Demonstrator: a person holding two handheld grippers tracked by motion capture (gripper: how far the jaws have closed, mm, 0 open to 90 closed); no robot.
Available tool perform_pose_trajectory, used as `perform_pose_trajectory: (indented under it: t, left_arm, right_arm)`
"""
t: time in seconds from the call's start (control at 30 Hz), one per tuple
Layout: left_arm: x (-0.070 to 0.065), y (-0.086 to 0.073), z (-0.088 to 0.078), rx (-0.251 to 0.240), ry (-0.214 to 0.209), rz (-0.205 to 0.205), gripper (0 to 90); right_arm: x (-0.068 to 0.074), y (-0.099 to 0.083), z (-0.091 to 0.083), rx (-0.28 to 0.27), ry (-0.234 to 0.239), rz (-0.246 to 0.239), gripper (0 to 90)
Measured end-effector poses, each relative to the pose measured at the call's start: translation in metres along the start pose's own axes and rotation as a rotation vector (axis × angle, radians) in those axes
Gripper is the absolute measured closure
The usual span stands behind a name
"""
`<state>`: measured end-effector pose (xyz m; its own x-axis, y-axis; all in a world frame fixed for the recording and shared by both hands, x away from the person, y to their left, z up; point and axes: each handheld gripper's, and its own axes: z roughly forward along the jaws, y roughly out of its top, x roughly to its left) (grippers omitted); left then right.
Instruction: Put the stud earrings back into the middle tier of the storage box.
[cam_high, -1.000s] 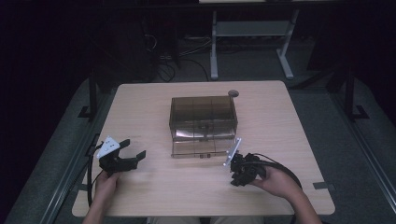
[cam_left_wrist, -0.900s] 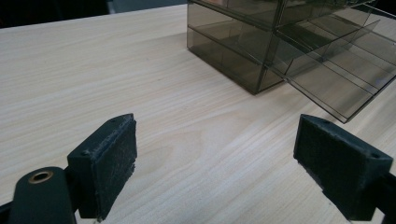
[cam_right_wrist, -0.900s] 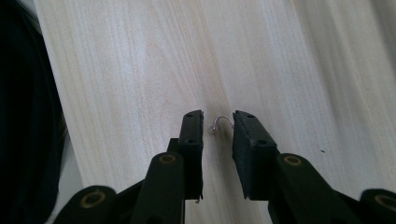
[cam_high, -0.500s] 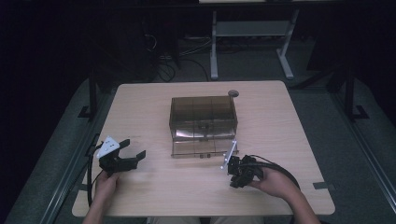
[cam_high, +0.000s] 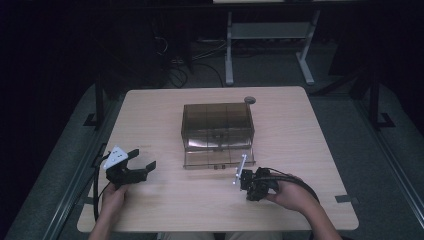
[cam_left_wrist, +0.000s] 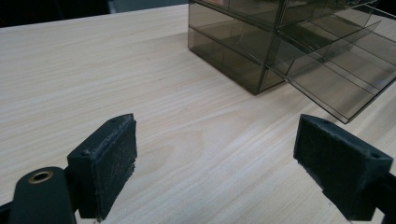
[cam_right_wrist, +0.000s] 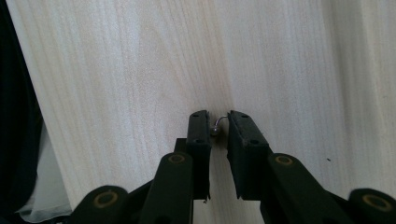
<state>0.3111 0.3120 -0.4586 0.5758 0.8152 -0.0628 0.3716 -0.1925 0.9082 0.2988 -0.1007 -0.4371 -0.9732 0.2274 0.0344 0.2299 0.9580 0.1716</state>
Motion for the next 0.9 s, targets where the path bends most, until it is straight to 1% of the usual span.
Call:
perform_pose_trajectory:
  t: [0.13,0.3,0.43,0.77,0.8,0.83,0.9]
  left_arm:
    - [0.0,0.0,-0.0001,0.001,0.0,0.002,12.8]
    - [-0.0001,0.0,0.0,0.0,0.0,0.002,12.8]
    - [0.0,0.0001,0.0,0.001,0.0,0.002,12.8]
    - [-0.0001,0.0,0.0,0.0,0.0,0.002,12.8]
    - [-0.0002,0.0,0.0001,0.0,0.0,0.003,12.8]
    - [-0.0002,0.0,0.0,0.001,0.0,0.004,12.8]
    - [-0.0001,0.0,0.0,0.001,0.0,0.005,12.8]
  right_arm:
    - [0.0013,0.0011,0.0001,0.008,-0.012,-0.008,81.5]
    - [0.0012,0.0019,0.0003,0.01,-0.005,-0.01,84.7]
    - [0.0001,0.0015,0.0003,0.008,0.0,-0.005,84.7]
    - [-0.0026,-0.002,-0.0023,-0.018,0.017,0.006,84.8]
    - [-0.0037,-0.0032,-0.0042,-0.029,0.021,0.012,85.5]
    - [-0.0042,-0.0037,-0.0051,-0.032,0.022,0.012,88.9]
    - [-0.0052,-0.0049,-0.0078,-0.044,0.026,0.019,88.4]
